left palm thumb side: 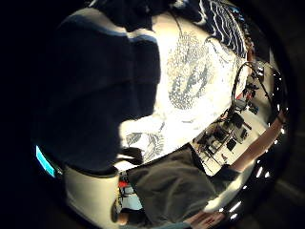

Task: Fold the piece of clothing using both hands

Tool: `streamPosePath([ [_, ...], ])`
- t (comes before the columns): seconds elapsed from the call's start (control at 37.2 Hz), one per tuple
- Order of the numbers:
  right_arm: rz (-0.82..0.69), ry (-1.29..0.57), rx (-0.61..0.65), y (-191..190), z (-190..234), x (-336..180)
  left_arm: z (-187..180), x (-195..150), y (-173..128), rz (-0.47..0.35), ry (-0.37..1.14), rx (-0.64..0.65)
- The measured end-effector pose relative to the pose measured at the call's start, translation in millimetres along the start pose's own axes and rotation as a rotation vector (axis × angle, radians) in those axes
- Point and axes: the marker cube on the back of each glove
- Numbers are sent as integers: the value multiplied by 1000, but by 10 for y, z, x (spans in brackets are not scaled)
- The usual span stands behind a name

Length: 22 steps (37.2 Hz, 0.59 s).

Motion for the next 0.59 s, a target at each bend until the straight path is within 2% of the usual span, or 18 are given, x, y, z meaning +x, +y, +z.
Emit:
streamPosePath([
  [0.11,2,-6,2,18,-5,46,-40,-188,-170,-88,-201,162],
  [0.19,11,-1,-8,39,6,89,-79,-168,-138,-103,-212,153],
  [0.32,20,5,-8,98,7,130,-197,-378,-275,-237,-342,244],
  [0.48,-8,9,-34,101,109,149,-255,-402,-368,-203,-299,242],
  [0.59,-44,35,-129,169,237,136,-291,-427,-365,-224,-282,220],
])
